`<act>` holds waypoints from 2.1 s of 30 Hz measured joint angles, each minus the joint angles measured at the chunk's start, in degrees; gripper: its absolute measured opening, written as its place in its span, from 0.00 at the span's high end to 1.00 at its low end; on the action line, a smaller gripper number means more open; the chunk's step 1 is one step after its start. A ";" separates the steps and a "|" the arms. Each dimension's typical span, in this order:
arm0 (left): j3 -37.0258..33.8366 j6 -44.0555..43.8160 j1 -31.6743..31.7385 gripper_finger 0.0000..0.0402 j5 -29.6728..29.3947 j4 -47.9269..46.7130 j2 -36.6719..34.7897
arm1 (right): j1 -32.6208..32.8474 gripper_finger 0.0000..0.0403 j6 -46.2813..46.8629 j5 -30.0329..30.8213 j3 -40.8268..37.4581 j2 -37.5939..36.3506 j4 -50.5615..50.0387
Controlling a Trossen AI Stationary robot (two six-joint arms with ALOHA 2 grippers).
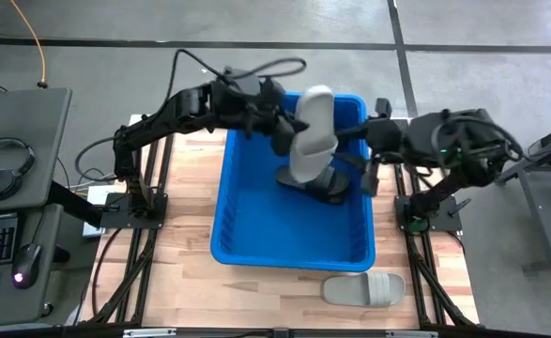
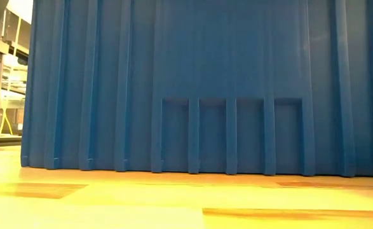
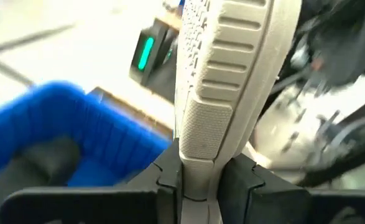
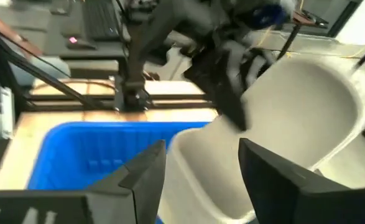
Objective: Pick and place slides into bin
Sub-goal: Put the gray slipper into the blue bin
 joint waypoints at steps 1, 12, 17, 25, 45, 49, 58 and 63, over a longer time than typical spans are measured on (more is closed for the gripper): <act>0.01 0.03 0.20 0.86 0.03 1.91 -0.36 | 0.33 0.54 0.30 0.03 -0.29 -0.61 0.35; 0.01 4.94 0.95 0.87 -3.58 12.73 -7.40 | 3.34 0.55 3.46 2.92 -0.73 -6.13 3.93; -0.01 8.25 0.82 0.88 -2.78 16.67 -12.69 | 2.97 0.47 1.50 0.78 -0.73 -7.59 12.33; 0.03 10.10 0.79 0.88 7.23 29.20 -18.34 | -0.29 0.33 -6.34 -10.69 -0.66 -5.46 33.37; -0.01 23.86 -5.19 0.87 14.04 36.12 -17.24 | -6.07 0.32 -7.71 -23.63 -0.66 4.60 52.55; -0.02 24.63 -5.23 0.87 14.40 36.10 -17.22 | -6.64 0.32 -7.69 -23.21 -0.66 5.15 52.63; -0.03 25.11 -5.24 0.87 15.33 35.98 -15.63 | -7.10 0.51 -7.62 -22.27 -0.66 5.56 52.92; -0.03 25.86 -5.24 0.87 15.32 36.29 -15.17 | -7.10 0.73 -7.73 -22.07 -0.66 5.53 52.79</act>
